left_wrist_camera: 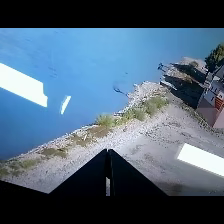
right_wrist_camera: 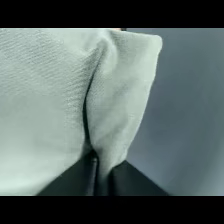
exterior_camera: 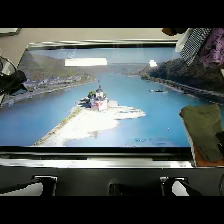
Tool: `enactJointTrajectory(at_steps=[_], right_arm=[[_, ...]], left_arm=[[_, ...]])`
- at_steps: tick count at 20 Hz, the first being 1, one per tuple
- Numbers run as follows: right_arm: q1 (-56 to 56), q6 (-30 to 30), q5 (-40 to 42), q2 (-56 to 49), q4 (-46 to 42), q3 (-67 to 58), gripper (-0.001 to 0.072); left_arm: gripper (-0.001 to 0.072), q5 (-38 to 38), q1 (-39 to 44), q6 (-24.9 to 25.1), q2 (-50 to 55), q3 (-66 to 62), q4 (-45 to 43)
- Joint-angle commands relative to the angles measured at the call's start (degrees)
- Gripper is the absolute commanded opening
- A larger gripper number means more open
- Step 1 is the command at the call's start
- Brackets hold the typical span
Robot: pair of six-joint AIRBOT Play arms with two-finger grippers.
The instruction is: Fold the clothes and pants, and hang the long-sleeved shirts on hangers.
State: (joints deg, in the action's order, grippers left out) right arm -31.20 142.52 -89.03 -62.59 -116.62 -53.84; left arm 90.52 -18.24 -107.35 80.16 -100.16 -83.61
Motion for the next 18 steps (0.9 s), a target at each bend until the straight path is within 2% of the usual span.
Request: enactJointTrajectory(at_steps=[1,2,4,5,6,7,9,11,14,18], right_arm=[[0.0,0.0,0.1,0.0,-3.1,1.1,0.0356],[0.0,-0.9,0.6,0.0,-3.8,0.8,0.0429],[0.0,-3.3,3.0,0.2,-3.1,-2.1,0.0424],[0.0,-6.0,5.8,0.5,-0.5,-4.7,0.0398],[0.1,-9.4,10.4,1.0,4.4,-7.7,0.0266],[0.2,-14.3,16.2,1.4,12.1,-10.6,0.0168],[4.1,-27.3,25.4,1.5,30.4,-14.0,0.0067],[13.3,-36.1,27.9,1.3,40.8,-14.1,0.0042],[32.6,-42.6,25.3,0.1,39.8,-14.1,0.0031],[52.1,-42.4,25.4,-0.2,32.6,-14.0,0.0031]], left_arm=[[0.0017,-0.1,0.1,0.0,0.0,0.0,0.0],[0.0017,-0.1,0.2,0.0,0.0,0.0,0.0],[0.0017,-0.1,0.3,0.0,0.0,0.0,0.0],[0.0017,-0.2,0.4,0.0,0.0,0.1,0.0],[0.0017,-0.4,0.8,0.6,0.0,0.6,0.2],[0.0016,-0.8,1.4,2.7,0.0,1.5,0.7],[0.0016,-1.6,3.8,7.1,0.0,4.7,1.0],[0.0015,-3.9,7.0,8.7,-0.8,10.2,1.0],[0.0015,-10.6,12.5,16.0,-5.9,21.6,1.1],[0.0015,-13.9,17.0,23.6,-13.3,30.9,1.1]])
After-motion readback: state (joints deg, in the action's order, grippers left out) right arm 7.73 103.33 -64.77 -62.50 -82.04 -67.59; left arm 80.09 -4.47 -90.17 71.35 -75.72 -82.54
